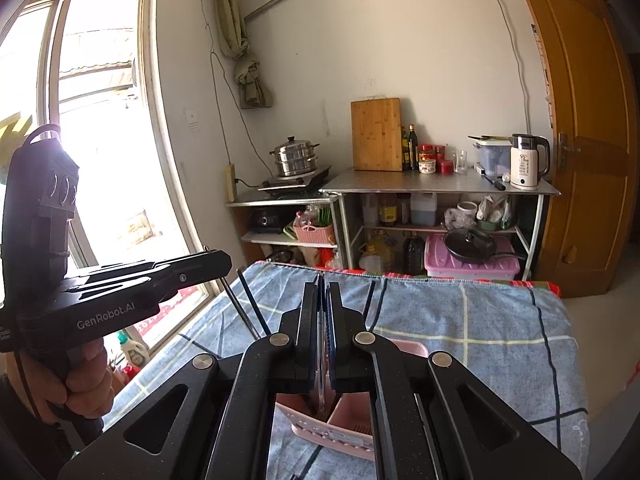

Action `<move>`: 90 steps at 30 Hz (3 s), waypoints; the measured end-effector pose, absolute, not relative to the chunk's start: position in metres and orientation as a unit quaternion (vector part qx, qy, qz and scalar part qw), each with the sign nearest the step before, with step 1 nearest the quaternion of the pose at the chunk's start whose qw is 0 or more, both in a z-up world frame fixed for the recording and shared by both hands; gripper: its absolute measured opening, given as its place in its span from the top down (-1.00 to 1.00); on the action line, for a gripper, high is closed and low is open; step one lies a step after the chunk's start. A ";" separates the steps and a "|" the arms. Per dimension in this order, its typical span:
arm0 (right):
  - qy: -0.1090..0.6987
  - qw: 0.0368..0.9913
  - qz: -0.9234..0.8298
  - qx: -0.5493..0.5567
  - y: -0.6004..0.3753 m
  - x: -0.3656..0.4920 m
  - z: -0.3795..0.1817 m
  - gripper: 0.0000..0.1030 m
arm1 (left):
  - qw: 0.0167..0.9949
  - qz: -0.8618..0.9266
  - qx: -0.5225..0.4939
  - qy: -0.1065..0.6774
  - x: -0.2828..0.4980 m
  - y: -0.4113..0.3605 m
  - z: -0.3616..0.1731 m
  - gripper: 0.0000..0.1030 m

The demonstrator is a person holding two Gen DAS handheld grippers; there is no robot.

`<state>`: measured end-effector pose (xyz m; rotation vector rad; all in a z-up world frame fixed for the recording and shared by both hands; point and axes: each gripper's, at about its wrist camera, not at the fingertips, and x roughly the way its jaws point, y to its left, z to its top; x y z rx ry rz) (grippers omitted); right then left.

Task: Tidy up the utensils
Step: 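Drop the chopsticks into the basket compartments and open both tools, then move both open tools back toward the remaining chopsticks on the cloth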

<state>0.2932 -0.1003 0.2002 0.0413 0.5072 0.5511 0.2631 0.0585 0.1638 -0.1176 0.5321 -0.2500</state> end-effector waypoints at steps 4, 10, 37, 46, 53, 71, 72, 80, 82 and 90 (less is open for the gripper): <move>0.273 0.925 0.263 0.015 -0.097 0.301 0.178 0.93 | 0.949 -0.123 -0.058 0.284 0.268 0.059 0.141 0.92; 0.307 0.914 0.263 0.019 -0.101 0.308 0.154 0.92 | 0.942 -0.121 -0.066 0.307 0.272 0.062 0.118 0.92; 0.273 0.925 0.265 0.014 -0.157 0.187 0.146 0.76 | 0.958 -0.102 -0.065 0.259 0.129 0.071 0.090 0.53; 0.329 0.908 0.257 0.041 -0.173 0.165 0.100 0.76 | 0.942 -0.096 -0.079 0.312 0.108 0.062 0.043 0.53; 0.364 0.897 0.246 0.040 -0.173 0.169 0.075 0.76 | 0.927 -0.087 -0.080 0.356 0.111 0.057 0.010 0.53; 0.444 0.864 0.236 0.004 -0.140 0.189 0.018 0.76 | 0.898 -0.058 -0.075 0.429 0.144 0.056 -0.039 0.50; 0.449 0.862 0.235 0.001 -0.139 0.190 0.015 0.76 | 0.897 -0.057 -0.074 0.432 0.146 0.055 -0.040 0.47; 0.470 0.853 0.226 -0.016 -0.128 0.199 0.001 0.76 | 0.888 -0.049 -0.068 0.452 0.161 0.051 -0.051 0.46; 0.471 0.853 0.224 -0.019 -0.126 0.202 0.001 0.76 | 0.888 -0.046 -0.066 0.452 0.165 0.050 -0.051 0.46; 0.466 0.858 0.205 -0.064 -0.111 0.199 0.001 0.81 | 0.893 -0.033 -0.026 0.449 0.171 0.035 -0.052 0.46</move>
